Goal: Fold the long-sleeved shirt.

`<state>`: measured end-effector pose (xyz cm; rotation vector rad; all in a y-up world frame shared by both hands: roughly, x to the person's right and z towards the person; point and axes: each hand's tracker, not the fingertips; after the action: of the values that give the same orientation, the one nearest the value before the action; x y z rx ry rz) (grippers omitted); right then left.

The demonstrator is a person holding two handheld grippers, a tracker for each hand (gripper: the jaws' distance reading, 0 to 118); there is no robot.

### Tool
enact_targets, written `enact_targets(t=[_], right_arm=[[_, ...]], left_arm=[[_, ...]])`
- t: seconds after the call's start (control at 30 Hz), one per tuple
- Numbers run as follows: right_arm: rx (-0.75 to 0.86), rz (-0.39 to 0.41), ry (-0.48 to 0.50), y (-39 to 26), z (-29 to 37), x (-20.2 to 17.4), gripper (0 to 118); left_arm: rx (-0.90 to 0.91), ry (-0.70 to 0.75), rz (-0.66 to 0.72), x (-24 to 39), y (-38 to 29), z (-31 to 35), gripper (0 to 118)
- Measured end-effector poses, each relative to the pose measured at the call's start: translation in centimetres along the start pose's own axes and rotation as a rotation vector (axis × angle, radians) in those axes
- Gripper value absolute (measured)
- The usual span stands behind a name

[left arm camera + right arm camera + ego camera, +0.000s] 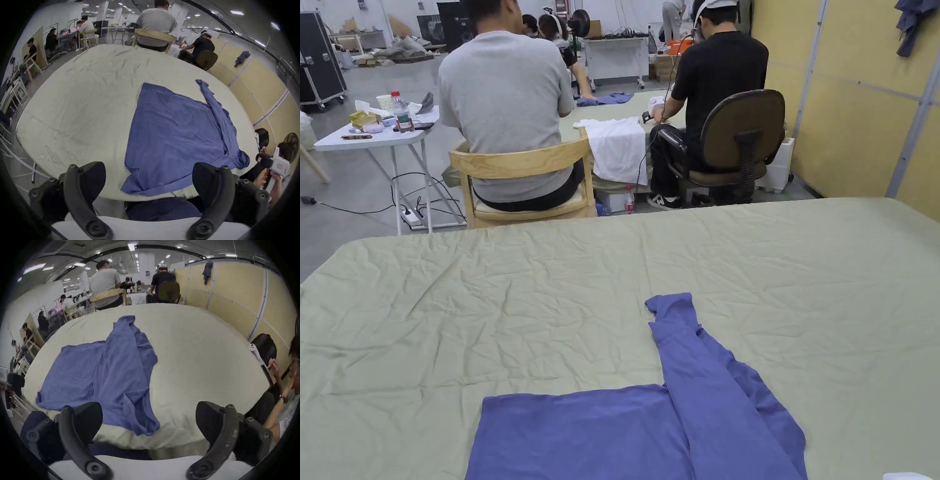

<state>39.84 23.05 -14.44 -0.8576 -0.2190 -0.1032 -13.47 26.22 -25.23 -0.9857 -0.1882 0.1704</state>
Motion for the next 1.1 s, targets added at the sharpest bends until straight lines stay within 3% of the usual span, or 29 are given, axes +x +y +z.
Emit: enact_targets(t=[0.07,0.1,0.13,0.17,0.2,0.23,0.3,0.33,0.37,0.43,0.5,0.67,0.8,0.9,1.1], right_arm=[[0.002,-0.01,-0.008,-0.4,0.4,0.2,117],[0.007,-0.013,0.0,-0.4,0.4,0.2,99],[0.017,-0.007,0.001,-0.2,0.3,0.1,64],[0.045,0.021,-0.047,0.3,0.6,-0.3,9],[0.111,0.076,-0.089,0.6,0.5,-0.8,3],[0.098,0.043,-0.108,0.6,0.4,-0.8,3],[0.11,0.012,-0.023,2.0,0.1,-1.0,5],[0.109,0.007,-0.022,2.9,-0.3,-1.3,13],[0.119,0.008,-0.021,4.0,-1.0,-1.8,31],[0.141,0.021,0.001,7.4,-2.8,-2.7,118],[0.187,0.005,0.008,11.4,-4.8,-4.1,118],[0.221,0.061,0.077,26.4,-13.1,-8.6,118],[0.101,0.15,0.081,33.2,-23.9,-12.5,118],[-0.009,0.108,0.109,36.5,-30.6,-14.4,118],[-0.162,0.035,0.013,38.3,-39.0,-16.1,118]], left_arm=[[-0.003,-0.007,-0.016,0.5,0.7,-0.2,109],[-0.025,-0.015,-0.029,0.7,1.1,-0.1,101],[-0.027,-0.025,-0.046,1.0,0.8,0.0,73],[-0.007,-0.007,-0.076,1.6,1.0,-0.1,21],[0.017,0.035,-0.103,2.3,1.0,-0.3,4],[0.053,0.08,-0.117,2.7,1.2,-0.1,1],[0.068,0.031,-0.116,3.1,1.8,-0.2,1],[0.074,0.019,-0.093,3.2,2.2,-0.3,1],[0.083,0.024,-0.08,3.4,2.7,-0.4,1],[0.095,0.013,-0.07,2.9,3.9,-0.8,1],[0.115,0.008,-0.058,3.0,4.9,-1.1,1],[0.129,-0.027,0.003,3.3,6.9,-2.7,1],[0.127,-0.016,-0.034,3.6,7.3,-4.3,1],[0.113,-0.014,-0.038,3.3,7.3,-5.5,1],[0.077,-0.023,-0.031,2.7,7.1,-8.0,1]])
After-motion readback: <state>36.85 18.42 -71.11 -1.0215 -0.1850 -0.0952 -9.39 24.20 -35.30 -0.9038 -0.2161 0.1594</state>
